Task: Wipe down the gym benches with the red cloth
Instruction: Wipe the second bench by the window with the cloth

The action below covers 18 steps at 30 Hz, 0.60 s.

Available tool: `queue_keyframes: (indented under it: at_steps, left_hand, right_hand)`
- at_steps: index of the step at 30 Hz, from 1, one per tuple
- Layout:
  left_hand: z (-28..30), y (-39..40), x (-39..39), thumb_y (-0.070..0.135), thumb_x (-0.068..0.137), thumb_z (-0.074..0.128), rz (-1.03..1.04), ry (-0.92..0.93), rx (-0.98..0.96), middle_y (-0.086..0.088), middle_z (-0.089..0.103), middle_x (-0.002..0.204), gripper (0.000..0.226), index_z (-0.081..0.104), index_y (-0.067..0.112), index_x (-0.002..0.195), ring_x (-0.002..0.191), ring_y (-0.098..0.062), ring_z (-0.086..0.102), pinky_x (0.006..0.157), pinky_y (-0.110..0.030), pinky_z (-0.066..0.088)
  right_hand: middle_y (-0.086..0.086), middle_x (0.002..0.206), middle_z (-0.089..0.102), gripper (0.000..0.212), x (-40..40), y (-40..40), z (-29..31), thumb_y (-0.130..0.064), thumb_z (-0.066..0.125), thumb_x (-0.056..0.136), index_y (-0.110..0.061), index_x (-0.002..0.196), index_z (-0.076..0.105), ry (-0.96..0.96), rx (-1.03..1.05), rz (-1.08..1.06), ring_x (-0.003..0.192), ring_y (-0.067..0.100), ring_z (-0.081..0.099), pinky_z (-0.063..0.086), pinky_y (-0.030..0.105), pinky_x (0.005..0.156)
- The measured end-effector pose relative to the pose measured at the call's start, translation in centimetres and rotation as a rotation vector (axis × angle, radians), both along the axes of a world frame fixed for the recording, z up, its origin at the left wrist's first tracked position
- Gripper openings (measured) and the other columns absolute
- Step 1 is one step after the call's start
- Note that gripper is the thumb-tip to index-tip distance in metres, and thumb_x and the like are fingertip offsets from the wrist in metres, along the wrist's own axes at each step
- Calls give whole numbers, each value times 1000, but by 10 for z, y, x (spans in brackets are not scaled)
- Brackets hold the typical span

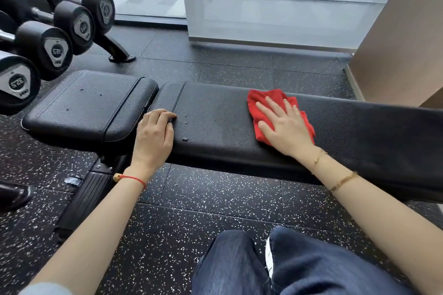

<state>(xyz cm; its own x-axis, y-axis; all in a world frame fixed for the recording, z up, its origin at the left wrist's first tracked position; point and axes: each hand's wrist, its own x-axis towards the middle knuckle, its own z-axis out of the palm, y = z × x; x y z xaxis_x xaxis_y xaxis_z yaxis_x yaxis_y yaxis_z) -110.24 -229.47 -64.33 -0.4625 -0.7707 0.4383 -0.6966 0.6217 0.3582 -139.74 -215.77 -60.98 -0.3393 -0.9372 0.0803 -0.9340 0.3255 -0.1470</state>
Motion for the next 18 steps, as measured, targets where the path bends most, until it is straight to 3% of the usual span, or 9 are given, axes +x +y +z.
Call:
queue_keyframes:
  at_steps: [3, 11, 18]
  left_hand:
    - [2, 2, -1, 20, 97, 40, -12, 57, 30, -10, 59, 123, 34, 62, 7, 120, 117, -27, 48, 109, -41, 37]
    - [7, 7, 6, 15, 94, 45, -63, 52, 47, -14, 61, 124, 35, 63, 3, 122, 120, -32, 51, 111, -46, 38]
    - [16, 42, -23, 15, 92, 54, -155, 51, -60, -8, 60, 125, 32, 61, 7, 123, 122, -29, 51, 110, -44, 37]
  right_hand:
    - [-9, 164, 11, 56, 9, -17, 2, -49, 37, 99, -41, 152, 22, -4, 13, -67, 151, 35, 4, -2, 47, 122]
    - [-16, 162, 13, 57, 34, 28, -2, -47, 41, 98, -44, 151, 23, -15, -3, 308, 152, 26, 5, -4, 41, 123]
    - [-10, 164, 11, 55, 14, 10, 3, -47, 36, 100, -42, 152, 22, -17, 22, -99, 151, 34, 5, -3, 46, 122]
